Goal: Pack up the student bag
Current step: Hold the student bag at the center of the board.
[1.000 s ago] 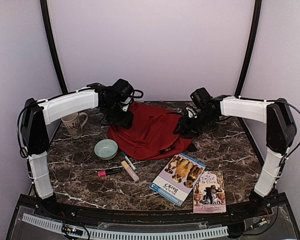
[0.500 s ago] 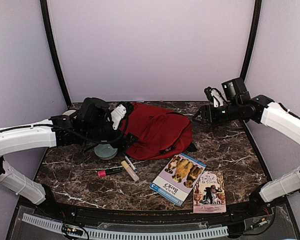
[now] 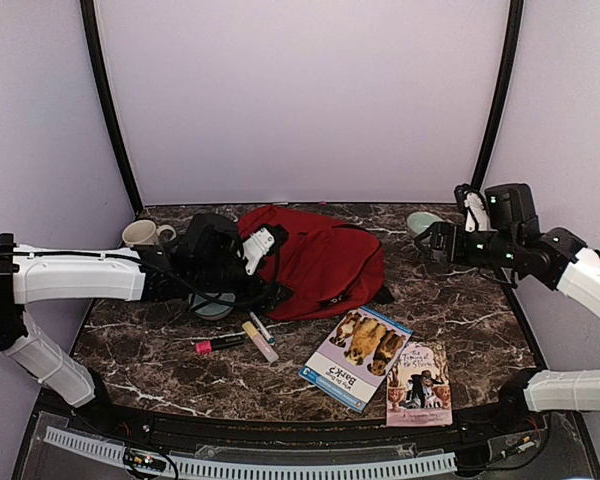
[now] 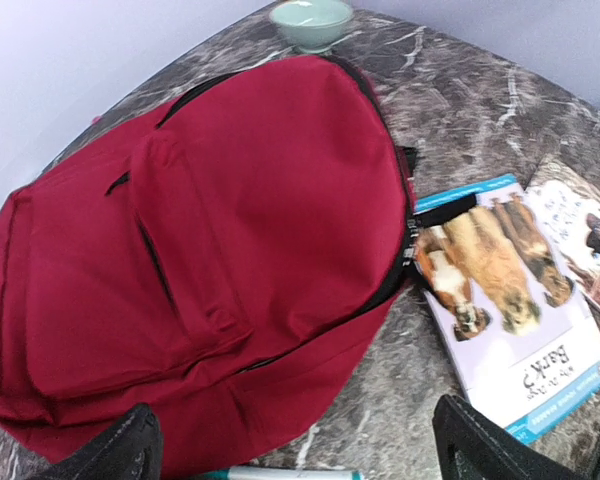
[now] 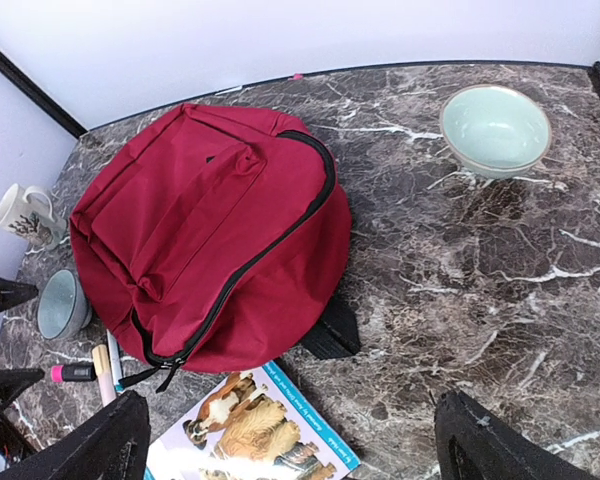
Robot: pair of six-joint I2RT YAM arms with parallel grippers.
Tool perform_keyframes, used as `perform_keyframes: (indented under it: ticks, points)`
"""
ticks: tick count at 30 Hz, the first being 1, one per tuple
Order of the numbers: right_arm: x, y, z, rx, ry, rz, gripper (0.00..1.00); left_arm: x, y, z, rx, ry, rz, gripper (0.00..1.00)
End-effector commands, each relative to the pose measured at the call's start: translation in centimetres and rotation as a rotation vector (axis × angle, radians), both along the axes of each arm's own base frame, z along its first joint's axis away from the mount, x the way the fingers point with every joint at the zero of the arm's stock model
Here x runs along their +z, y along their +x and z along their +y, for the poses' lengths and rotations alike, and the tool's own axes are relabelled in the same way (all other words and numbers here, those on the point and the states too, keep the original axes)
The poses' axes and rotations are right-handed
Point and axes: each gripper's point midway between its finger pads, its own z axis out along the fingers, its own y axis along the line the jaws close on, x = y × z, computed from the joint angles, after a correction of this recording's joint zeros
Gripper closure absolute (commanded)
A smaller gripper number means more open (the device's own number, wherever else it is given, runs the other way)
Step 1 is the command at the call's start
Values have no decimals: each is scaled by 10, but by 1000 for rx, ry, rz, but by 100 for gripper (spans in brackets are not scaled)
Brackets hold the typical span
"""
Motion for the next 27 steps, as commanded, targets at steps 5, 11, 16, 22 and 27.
perform_keyframes:
  ticks: [5,11,16,22,27]
  points:
    - [-10,-15,-5,18,24,22,0,4,-47,-44,-369,-94,-73,8]
    - [-22,-21,-1,43,25,81,1,-12,-43,-71,-445,-77,-92,8]
    - [-36,-19,-3,23,-1,140,3,-23,-27,-92,-414,-61,-90,11]
    - [-44,-23,-3,19,-2,176,5,-39,-9,-98,-381,-12,-136,23]
    - [-47,-28,0,35,21,190,7,-57,-6,-97,-378,15,-135,33]
